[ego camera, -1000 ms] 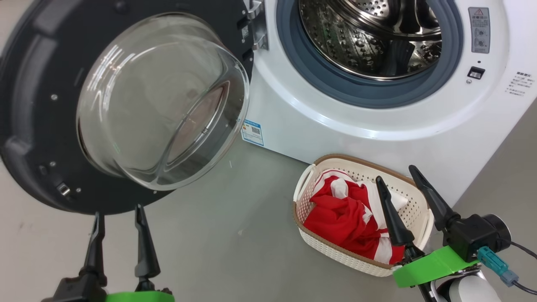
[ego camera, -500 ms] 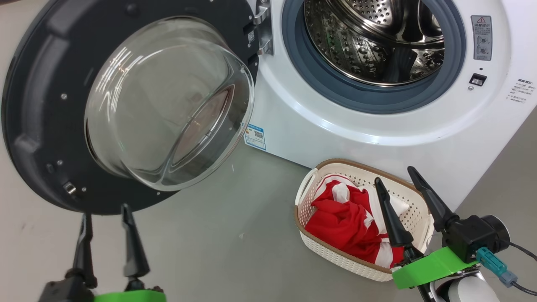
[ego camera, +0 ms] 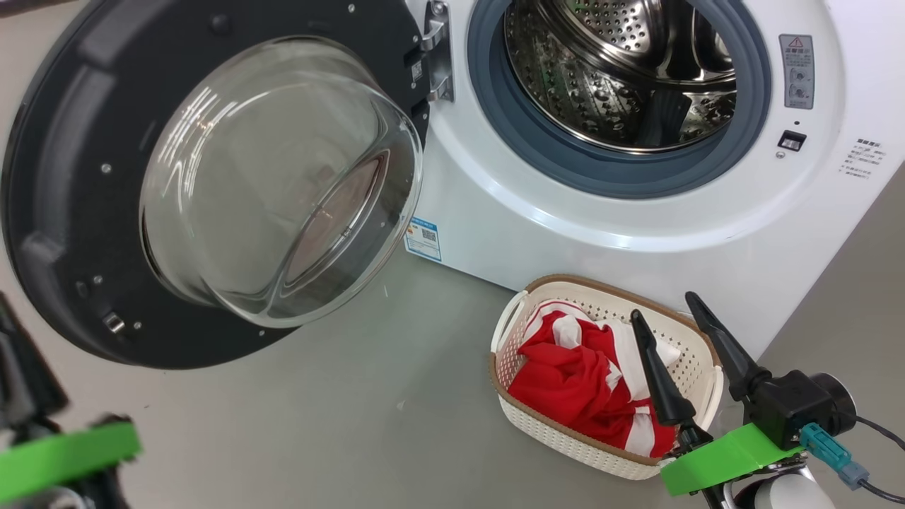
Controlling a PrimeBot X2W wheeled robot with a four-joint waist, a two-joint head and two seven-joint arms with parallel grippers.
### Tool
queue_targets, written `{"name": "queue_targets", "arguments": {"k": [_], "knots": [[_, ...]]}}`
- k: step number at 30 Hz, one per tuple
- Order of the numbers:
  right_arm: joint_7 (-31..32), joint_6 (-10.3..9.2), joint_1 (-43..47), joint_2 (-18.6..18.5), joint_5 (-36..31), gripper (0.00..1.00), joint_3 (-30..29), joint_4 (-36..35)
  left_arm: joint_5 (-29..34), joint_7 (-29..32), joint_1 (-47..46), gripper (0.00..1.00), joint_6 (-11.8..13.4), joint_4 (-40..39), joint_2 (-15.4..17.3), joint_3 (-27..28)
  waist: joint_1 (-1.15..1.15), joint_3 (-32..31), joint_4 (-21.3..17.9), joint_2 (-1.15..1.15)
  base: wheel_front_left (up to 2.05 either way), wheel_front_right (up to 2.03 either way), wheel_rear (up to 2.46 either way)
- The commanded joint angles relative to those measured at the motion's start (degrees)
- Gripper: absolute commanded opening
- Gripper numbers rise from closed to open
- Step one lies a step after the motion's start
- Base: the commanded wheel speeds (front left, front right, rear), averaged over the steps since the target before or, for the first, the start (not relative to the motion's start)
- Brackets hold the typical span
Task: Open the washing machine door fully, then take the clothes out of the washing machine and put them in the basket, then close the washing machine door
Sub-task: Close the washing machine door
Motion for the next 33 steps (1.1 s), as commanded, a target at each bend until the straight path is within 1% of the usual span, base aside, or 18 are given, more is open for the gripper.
{"name": "queue_targets", "arguments": {"k": [1,3,4,6,10,15,22,29,33], "knots": [[-0.4,0.26,-0.9,-0.2,0.4,1.0,1.4,-1.3,-2.6,-0.3,-4.3,0.0,-1.6,-0.1,1.5,3.8,0.0,-0.3,-0.1,0.0,0.0,0.0,0.0],[-0.4,0.26,-0.8,-0.2,0.5,1.0,1.5,-1.2,-6.2,-0.2,-7.1,0.0,-3.1,2.5,2.5,6.0,0.0,-0.5,-0.3,0.0,0.0,0.0,0.0],[-0.4,0.26,-0.7,-0.2,0.5,1.0,1.6,-1.2,-10.3,0.7,-10.5,0.0,-4.5,5.7,3.7,8.2,0.0,-0.6,-0.4,0.0,0.0,0.0,0.0],[-0.4,0.26,-0.6,-0.2,0.5,1.0,1.8,-1.2,-14.9,2.1,-13.9,0.0,-5.7,9.1,4.6,10.4,0.0,-0.7,-0.6,0.0,0.0,0.0,0.0],[-0.4,0.26,-0.6,-0.2,0.5,1.0,1.9,-1.2,-22.8,5.1,-20.7,0.0,-7.1,15.6,6.3,14.0,0.0,-0.4,-1.0,0.0,0.0,0.0,0.0],[-0.4,0.26,-0.7,-0.2,0.2,1.0,1.9,-0.8,-31.3,11.5,-29.0,0.0,-7.3,25.2,8.0,16.3,0.0,-0.2,-1.3,0.0,0.0,0.0,0.0],[-0.4,0.26,-1.0,-0.2,-0.6,1.0,1.8,-0.7,-35.5,17.2,-37.2,0.0,-4.6,36.1,12.0,17.7,0.0,0.1,-1.9,0.0,0.0,0.0,0.0],[-0.4,0.26,-1.2,-0.2,-1.3,1.0,2.2,-0.6,-37.1,24.0,-42.1,0.0,-3.9,45.5,16.4,16.7,0.0,1.0,-2.8,0.0,0.0,0.0,0.0],[-0.4,0.26,-1.7,-0.5,-1.6,1.0,2.6,-0.6,-39.6,27.9,-45.0,0.0,-3.9,49.2,17.5,17.3,0.0,1.9,-3.5,0.0,0.0,0.0,0.0]]}}
